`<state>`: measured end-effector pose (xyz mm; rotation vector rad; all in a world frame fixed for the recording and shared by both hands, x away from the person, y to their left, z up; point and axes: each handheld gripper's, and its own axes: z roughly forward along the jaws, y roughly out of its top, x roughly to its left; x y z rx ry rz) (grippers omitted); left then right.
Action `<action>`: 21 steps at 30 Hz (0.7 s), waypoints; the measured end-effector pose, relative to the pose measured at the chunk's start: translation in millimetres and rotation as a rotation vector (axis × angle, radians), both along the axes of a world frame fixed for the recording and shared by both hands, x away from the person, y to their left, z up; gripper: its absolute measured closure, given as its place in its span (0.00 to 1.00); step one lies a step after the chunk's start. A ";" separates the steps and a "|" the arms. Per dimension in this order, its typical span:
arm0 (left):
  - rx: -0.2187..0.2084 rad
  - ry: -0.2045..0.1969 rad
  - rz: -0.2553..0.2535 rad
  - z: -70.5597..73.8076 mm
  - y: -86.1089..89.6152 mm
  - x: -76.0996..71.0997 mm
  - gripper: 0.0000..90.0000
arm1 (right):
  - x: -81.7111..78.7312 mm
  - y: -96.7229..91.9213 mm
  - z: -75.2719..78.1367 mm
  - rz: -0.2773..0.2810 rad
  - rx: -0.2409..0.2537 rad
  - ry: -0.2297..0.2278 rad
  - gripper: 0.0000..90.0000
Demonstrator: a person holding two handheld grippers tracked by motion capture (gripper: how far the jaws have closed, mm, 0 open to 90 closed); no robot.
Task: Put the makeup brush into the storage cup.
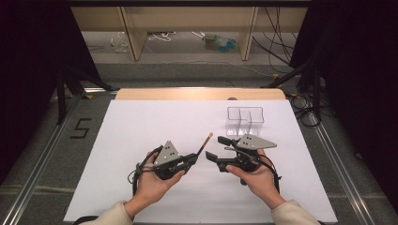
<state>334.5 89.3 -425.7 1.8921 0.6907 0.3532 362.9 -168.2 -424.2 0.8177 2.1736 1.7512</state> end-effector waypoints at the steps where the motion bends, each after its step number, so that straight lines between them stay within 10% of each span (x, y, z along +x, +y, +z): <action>1: -0.005 0.004 0.005 -0.2 -0.9 -0.6 0.93 | 0.1 0.5 -0.1 -0.005 0.002 -0.002 0.29; 21: -0.007 0.001 -0.010 -2.5 -13.9 -1.1 0.93 | 1.7 9.2 -0.5 0.003 0.025 0.001 0.46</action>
